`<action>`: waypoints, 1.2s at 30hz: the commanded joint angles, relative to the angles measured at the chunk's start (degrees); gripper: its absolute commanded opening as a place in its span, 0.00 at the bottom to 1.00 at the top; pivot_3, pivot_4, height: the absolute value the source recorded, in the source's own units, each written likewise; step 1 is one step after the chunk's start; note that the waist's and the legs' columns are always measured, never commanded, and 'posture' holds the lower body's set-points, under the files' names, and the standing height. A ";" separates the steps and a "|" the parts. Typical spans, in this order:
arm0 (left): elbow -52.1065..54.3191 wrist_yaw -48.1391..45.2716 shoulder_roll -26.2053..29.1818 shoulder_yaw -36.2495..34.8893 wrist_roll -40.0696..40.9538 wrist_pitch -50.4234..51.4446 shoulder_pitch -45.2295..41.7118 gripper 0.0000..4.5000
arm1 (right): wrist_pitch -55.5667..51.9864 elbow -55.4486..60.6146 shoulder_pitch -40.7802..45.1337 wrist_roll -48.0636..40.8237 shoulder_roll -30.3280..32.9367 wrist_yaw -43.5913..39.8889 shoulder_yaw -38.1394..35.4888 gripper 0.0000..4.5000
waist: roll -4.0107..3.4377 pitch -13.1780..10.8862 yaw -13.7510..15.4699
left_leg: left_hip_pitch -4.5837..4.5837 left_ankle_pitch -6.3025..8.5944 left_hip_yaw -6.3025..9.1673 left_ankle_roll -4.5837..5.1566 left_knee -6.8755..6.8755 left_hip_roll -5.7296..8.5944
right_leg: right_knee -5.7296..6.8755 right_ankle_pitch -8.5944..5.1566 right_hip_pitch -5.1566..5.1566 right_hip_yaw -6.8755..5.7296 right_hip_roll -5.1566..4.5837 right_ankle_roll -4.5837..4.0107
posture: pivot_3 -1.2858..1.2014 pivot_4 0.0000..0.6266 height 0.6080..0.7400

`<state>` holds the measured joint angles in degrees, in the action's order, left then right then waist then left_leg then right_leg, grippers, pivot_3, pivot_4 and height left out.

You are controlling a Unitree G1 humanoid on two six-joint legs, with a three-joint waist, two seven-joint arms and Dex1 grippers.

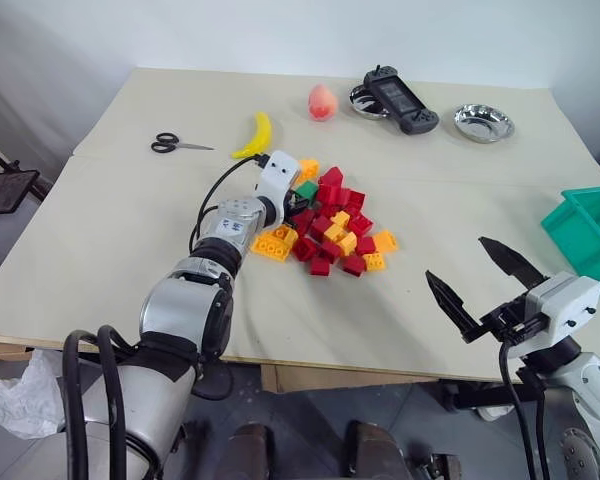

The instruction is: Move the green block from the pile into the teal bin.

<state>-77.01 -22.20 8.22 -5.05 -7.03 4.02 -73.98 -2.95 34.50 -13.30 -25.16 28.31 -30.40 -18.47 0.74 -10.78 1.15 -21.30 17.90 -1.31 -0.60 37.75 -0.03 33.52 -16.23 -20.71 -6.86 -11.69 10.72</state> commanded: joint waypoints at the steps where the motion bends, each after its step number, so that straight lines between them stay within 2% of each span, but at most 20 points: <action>1: -0.18 -4.18 1.44 -2.47 2.40 -2.47 0.34 0.48 | 2.16 -0.36 0.69 0.49 -0.97 -0.15 0.04 1.00 | 0.00 0.00 0.02 | 0.00 0.00 0.00 0.00 0.00 0.00 | 0.00 0.00 0.00 0.00 0.00 0.00 | 0.52 0.24 1.00; 4: 0.61 -7.89 1.85 -4.75 4.76 -5.74 -0.06 0.65 | 2.46 -0.71 0.91 0.81 -1.51 -0.14 0.47 1.00 | 0.01 -0.01 0.15 | -0.12 0.00 -0.01 0.00 0.00 0.00 | 0.02 0.00 -0.13 0.00 0.00 0.00 | 0.52 0.24 1.00; 6: 1.25 -11.09 2.31 -7.18 7.35 -8.15 -0.27 0.65 | 2.32 -0.63 1.10 1.23 -1.83 -0.05 0.91 1.00 | 0.01 -0.01 0.22 | -0.36 0.00 -0.01 0.00 0.06 0.01 | 0.04 0.00 -0.36 0.01 -0.01 0.00 | 0.52 0.24 1.00; 10: 3.72 -28.12 3.95 -9.71 12.39 -12.34 0.18 0.65 | 1.80 -0.40 1.58 1.63 -2.08 0.31 1.46 1.00 | 0.01 -0.01 0.18 | -0.89 0.00 -0.01 0.00 0.24 0.01 | 0.19 0.00 -0.89 0.00 0.00 0.00 | 0.52 0.24 1.00; 13: 4.89 -33.93 5.98 -5.27 9.16 -15.54 1.38 0.65 | 0.84 -0.02 1.90 1.62 -1.45 0.42 1.37 1.00 | 0.01 -0.01 0.19 | -0.90 0.00 -0.02 0.00 0.24 0.01 | 0.19 0.00 -0.89 0.00 0.00 0.00 | 0.52 0.24 1.00; 17: 3.36 -23.09 7.88 -3.34 6.50 -12.83 1.53 0.65 | -0.46 0.38 2.61 1.05 -0.76 0.53 0.65 1.00 | 0.01 -0.01 0.21 | -0.89 0.00 -0.01 0.00 0.26 0.01 | 0.23 0.00 -0.88 0.01 0.00 0.00 | 0.52 0.24 1.00; 20: 2.32 -15.81 7.36 -3.84 6.58 -9.94 1.62 0.77 | -1.43 0.35 3.83 0.79 -0.46 0.58 0.82 1.00 | 0.02 -0.01 0.20 | -0.89 0.00 0.00 0.01 0.27 0.01 | 0.24 0.00 -0.88 0.01 -0.01 0.00 | 0.52 0.24 1.00; 23: 1.90 -12.11 5.56 -3.68 6.50 -8.74 1.37 0.96 | -2.55 0.09 5.74 0.61 -0.04 0.48 1.15 1.00 | 0.02 -0.01 0.27 | -0.89 0.00 0.00 0.01 0.27 0.01 | 0.24 0.00 -0.88 0.00 -0.01 0.00 | 0.52 0.24 1.00; 24: 1.85 -11.39 5.04 -3.73 6.61 -8.48 1.24 0.99 | -2.84 0.03 6.17 0.57 0.06 0.47 1.20 1.00 | 0.02 -0.01 0.37 | -0.90 0.00 0.00 0.01 0.28 0.01 | 0.24 0.00 -0.88 0.00 -0.01 0.00 | 0.52 0.24 1.00; 36: -0.24 -0.53 -0.46 -0.06 1.90 -2.62 -0.07 0.99 | -1.89 -0.31 5.16 0.61 -0.13 -0.54 -0.03 1.00 | 0.02 -0.01 0.24 | -0.87 0.01 0.00 0.02 0.31 0.03 | 0.28 0.01 -0.87 0.02 -0.01 0.00 | 0.52 0.24 1.00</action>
<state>-76.83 -24.36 8.29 -5.64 -4.23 0.30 -73.47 -6.18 33.24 -7.90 -23.95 28.02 -30.73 -16.66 0.77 -10.79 1.39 -22.17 17.91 -1.31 -0.58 38.06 0.00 33.79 -16.22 -21.58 -6.84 -11.70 10.73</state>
